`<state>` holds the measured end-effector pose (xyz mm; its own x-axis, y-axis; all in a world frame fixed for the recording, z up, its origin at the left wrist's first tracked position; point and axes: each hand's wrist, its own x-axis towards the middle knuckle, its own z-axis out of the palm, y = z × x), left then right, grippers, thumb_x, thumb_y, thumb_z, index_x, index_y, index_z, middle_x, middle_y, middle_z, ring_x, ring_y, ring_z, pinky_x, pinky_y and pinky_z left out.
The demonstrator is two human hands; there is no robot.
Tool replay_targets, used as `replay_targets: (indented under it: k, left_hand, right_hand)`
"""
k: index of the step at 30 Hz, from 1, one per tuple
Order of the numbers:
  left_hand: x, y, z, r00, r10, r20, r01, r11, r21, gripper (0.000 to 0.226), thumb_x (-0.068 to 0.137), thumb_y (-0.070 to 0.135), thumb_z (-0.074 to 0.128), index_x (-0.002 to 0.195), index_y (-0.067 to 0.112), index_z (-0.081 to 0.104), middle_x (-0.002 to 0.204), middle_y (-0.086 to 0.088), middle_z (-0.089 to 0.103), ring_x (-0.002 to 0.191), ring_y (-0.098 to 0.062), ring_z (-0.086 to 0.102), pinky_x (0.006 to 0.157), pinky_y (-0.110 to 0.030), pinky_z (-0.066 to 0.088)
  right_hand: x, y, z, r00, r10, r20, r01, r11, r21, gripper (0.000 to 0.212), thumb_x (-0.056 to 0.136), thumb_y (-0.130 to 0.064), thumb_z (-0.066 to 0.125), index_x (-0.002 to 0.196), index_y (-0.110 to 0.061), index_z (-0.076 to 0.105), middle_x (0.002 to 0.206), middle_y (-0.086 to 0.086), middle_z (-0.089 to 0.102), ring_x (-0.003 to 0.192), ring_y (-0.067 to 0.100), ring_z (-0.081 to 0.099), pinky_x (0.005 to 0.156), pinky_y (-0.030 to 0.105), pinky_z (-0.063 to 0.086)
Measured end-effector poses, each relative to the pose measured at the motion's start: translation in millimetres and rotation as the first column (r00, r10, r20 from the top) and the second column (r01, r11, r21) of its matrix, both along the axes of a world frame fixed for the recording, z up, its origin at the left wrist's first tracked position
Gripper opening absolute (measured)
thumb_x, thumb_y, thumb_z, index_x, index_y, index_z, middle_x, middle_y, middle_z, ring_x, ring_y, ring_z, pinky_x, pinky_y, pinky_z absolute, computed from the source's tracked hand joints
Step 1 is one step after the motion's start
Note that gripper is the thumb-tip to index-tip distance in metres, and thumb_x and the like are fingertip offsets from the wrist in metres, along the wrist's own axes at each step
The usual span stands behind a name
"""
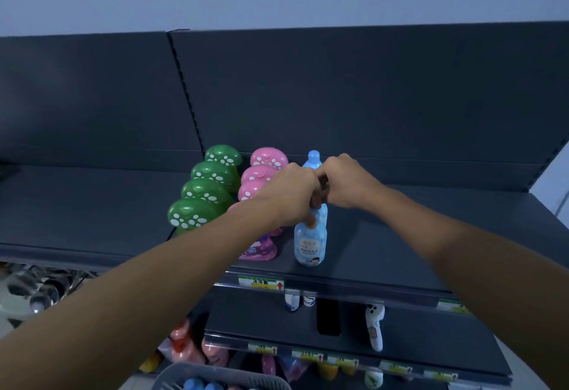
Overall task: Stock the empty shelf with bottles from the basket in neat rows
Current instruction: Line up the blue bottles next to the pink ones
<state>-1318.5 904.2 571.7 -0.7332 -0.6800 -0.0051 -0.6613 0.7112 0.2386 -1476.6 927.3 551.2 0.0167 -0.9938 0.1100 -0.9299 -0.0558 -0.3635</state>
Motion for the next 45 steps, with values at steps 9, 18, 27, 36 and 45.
replay_targets:
  k: [9, 18, 27, 36, 45]
  left_hand:
    - [3, -1, -6, 1.000, -0.021, -0.006, 0.020, 0.997, -0.071, 0.032, 0.074, 0.024, 0.087, 0.103, 0.017, 0.076, 0.103, -0.003, 0.071, 0.098, -0.020, 0.063, 0.085, -0.040, 0.055]
    - [5, -4, -11, 0.999, -0.026, -0.026, 0.023, 0.996, -0.086, 0.040, 0.073, 0.025, 0.088, 0.109, 0.015, 0.075, 0.105, -0.002, 0.072, 0.097, -0.020, 0.065, 0.086, -0.039, 0.054]
    - [38, -2, 0, 0.997, -0.013, -0.074, 0.010, 0.999, -0.053, 0.045, 0.072, 0.029, 0.088, 0.108, 0.010, 0.070, 0.097, -0.005, 0.069, 0.091, -0.024, 0.065, 0.080, -0.042, 0.056]
    - [137, 0, 4, 0.986, -0.155, -0.055, 0.149, 0.983, -0.111, 0.029, 0.068, 0.024, 0.084, 0.095, 0.016, 0.075, 0.093, -0.004, 0.073, 0.090, -0.028, 0.066, 0.076, -0.038, 0.057]
    - [246, -2, -68, 0.976, -0.117, 0.183, 0.110, 0.993, 0.045, 0.036, 0.079, 0.024, 0.079, 0.113, 0.016, 0.070, 0.114, -0.016, 0.064, 0.104, -0.038, 0.064, 0.080, -0.038, 0.053]
  right_hand:
    - [-1, -6, -3, 0.999, -0.026, 0.023, 0.026, 0.999, -0.025, 0.045, 0.075, -0.022, 0.085, 0.049, -0.041, 0.054, 0.059, -0.012, 0.054, 0.061, 0.007, 0.049, 0.056, 0.021, 0.039]
    - [2, -4, 0, 0.996, -0.067, 0.057, 0.065, 0.997, 0.036, 0.013, 0.079, -0.019, 0.084, 0.087, -0.027, 0.077, 0.086, -0.005, 0.072, 0.085, 0.012, 0.069, 0.081, 0.031, 0.059]
    - [24, 13, 20, 0.980, -0.171, -0.099, 0.171, 0.985, -0.007, 0.035, 0.085, -0.020, 0.073, 0.120, -0.026, 0.070, 0.088, -0.012, 0.060, 0.096, 0.014, 0.059, 0.089, 0.035, 0.054]
    - [128, 40, 29, 0.933, -0.311, -0.183, 0.286, 0.947, -0.149, 0.020, 0.083, -0.018, 0.061, 0.099, -0.023, 0.073, 0.097, -0.004, 0.070, 0.089, 0.024, 0.065, 0.073, 0.034, 0.052]
    - [239, 68, -50, 0.957, -0.284, -0.061, 0.286, 0.958, 0.033, 0.007, 0.079, -0.024, 0.070, 0.085, -0.022, 0.069, 0.087, -0.005, 0.067, 0.086, 0.021, 0.064, 0.074, 0.038, 0.055]
